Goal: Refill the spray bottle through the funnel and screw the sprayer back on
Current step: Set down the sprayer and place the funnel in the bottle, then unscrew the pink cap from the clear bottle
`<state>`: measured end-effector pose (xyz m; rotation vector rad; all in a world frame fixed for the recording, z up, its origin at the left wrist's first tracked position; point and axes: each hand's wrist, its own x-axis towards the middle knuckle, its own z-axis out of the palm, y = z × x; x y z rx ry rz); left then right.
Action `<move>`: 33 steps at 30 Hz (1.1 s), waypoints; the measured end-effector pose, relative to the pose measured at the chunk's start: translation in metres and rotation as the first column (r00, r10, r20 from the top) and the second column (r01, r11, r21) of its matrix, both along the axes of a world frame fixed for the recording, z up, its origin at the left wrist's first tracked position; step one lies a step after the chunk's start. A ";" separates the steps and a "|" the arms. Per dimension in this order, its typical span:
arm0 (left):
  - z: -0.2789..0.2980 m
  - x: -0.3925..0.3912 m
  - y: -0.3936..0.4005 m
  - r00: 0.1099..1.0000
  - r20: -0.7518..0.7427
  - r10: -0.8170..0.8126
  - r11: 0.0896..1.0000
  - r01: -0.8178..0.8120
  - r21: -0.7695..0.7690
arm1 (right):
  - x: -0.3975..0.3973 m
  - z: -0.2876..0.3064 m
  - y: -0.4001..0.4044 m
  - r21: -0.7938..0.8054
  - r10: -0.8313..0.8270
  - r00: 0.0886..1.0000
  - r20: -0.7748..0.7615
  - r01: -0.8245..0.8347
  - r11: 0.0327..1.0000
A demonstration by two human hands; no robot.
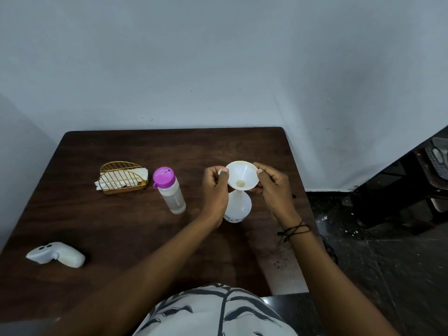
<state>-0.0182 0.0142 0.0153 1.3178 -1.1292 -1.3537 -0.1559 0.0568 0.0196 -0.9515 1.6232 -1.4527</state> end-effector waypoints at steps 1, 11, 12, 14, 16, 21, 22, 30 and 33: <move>-0.001 0.000 0.000 1.000 0.007 -0.002 1.000 0.002 0.002 | 0.000 -0.003 0.000 0.001 -0.004 1.000 -0.006 0.004 1.000; -0.019 0.001 0.006 0.997 0.060 -0.043 0.997 0.039 0.067 | -0.002 -0.023 0.004 0.044 -0.007 0.999 -0.047 0.009 0.999; -0.019 0.001 0.007 0.998 0.052 -0.044 0.996 0.040 0.077 | -0.002 -0.024 0.003 0.047 -0.004 0.997 -0.071 0.007 0.999; -0.018 0.001 0.007 0.998 0.042 -0.039 0.996 0.035 0.087 | -0.004 -0.023 0.004 0.064 -0.009 0.993 -0.122 0.017 0.998; -0.015 0.003 0.007 0.999 0.043 -0.021 0.997 0.017 0.081 | -0.004 -0.019 0.004 0.085 -0.033 0.988 -0.154 0.047 0.995; -0.005 0.011 -0.001 0.995 0.097 0.025 0.999 -0.028 0.029 | 0.002 -0.002 0.001 0.012 -0.097 0.925 -0.367 0.109 0.994; -0.002 0.014 -0.004 0.994 0.102 0.030 0.999 -0.031 0.008 | 0.004 0.002 -0.001 -0.009 -0.103 0.910 -0.402 0.109 0.994; 0.027 0.046 -0.016 0.975 0.213 0.055 0.951 0.014 -0.309 | 0.047 0.036 -0.025 -0.216 -0.059 0.847 -0.528 -0.067 0.974; 0.036 0.063 -0.015 0.969 0.220 0.113 0.916 -0.016 -0.400 | 0.070 0.041 -0.037 -0.240 0.011 0.853 -0.522 -0.159 0.958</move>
